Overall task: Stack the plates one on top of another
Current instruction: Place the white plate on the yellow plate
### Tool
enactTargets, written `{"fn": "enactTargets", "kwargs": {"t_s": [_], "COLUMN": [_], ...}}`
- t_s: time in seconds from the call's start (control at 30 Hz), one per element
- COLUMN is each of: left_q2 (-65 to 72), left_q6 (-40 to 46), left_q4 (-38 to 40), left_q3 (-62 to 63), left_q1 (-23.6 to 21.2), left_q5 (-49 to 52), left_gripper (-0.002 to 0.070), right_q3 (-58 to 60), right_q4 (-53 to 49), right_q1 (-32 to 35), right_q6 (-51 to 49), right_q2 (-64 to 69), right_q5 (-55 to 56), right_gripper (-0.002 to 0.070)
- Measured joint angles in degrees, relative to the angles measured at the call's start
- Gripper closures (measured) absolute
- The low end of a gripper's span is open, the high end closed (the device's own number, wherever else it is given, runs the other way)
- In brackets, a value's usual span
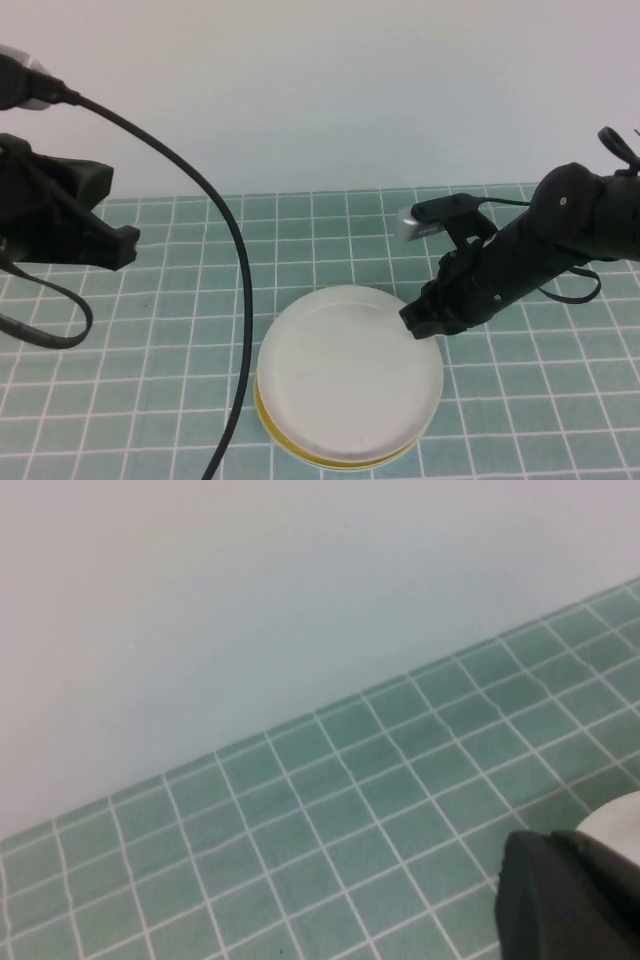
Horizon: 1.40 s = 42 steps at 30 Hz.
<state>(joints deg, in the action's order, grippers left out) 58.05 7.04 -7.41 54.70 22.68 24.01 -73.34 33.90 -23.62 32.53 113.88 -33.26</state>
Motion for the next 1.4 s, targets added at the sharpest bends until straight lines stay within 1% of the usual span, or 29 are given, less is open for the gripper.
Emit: {"fn": "enactTargets", "kwargs": {"t_s": [0.13,0.3,0.5,0.6,0.73,0.8,0.87,1.0,1.07,1.1,1.23,1.3,1.4], "left_q2": [1.77,2.38,2.38,2.38,2.38,1.84,0.26,-3.66,-5.73,-7.15,-13.5,-17.37,-22.96], "left_q6": [0.0,-0.21,-0.35,-0.53,-2.03,-2.96,-3.08,-3.08,-3.08,-3.08,-3.08,-3.08,-3.08], "left_q4": [0.0,0.0,0.0,0.0,0.0,0.0,0.0,0.0,0.0,0.0,0.0,0.28,0.5], "left_q3": [0.0,0.0,0.0,0.0,0.0,0.0,0.0,0.0,-0.81,-1.94,-9.36,-13.47,-18.52], "left_q1": [0.0,0.0,0.0,0.0,0.0,0.0,0.0,0.0,0.0,0.0,0.0,0.0,0.0], "left_q5": [-0.38,-0.59,-0.59,-0.59,-0.95,-1.45,-1.45,0.13,0.13,-0.43,-4.74,-5.45,-5.45], "left_gripper": [0.0676,0.0676,0.0676,0.0676,0.0676,0.0676,0.0676,0.0676,0.0676,0.0676,0.0676,0.0676,0.0676], "right_q3": [-0.49,-0.61,-0.61,-0.61,-0.61,-0.61,-0.61,-0.61,-0.61,-0.61,-0.61,-0.61,-0.61], "right_q4": [-2.78,-3.55,-3.8,-3.92,-3.92,-3.92,-4.03,-5.1,-5.61,-5.86,-8.84,-10.35,-12.8], "right_q1": [0.02,0.02,0.02,0.02,-0.02,-0.02,-0.02,-0.02,-0.02,-0.02,-0.02,-0.02,-0.02], "right_q6": [-1.9,-2.15,0.99,2.67,3.17,3.27,3.27,3.27,3.27,2.87,-0.3,-2.19,-5.68], "right_q2": [0.5,0.5,0.5,0.5,0.5,0.37,-0.73,-4.65,-7.34,-8.42,-13.76,-16.05,-19.49], "right_q5": [-2.06,-2.58,-3.17,-3.54,-3.58,-3.7,-4.11,-6.91,-9.19,-10.18,-15.04,-17.2,-20.4], "right_gripper": [0.0663,0.0663,0.0654,0.0605,0.0498,0.0461,0.0447,0.0442,0.0454,0.0475,0.0619,0.0648,0.0666]}}
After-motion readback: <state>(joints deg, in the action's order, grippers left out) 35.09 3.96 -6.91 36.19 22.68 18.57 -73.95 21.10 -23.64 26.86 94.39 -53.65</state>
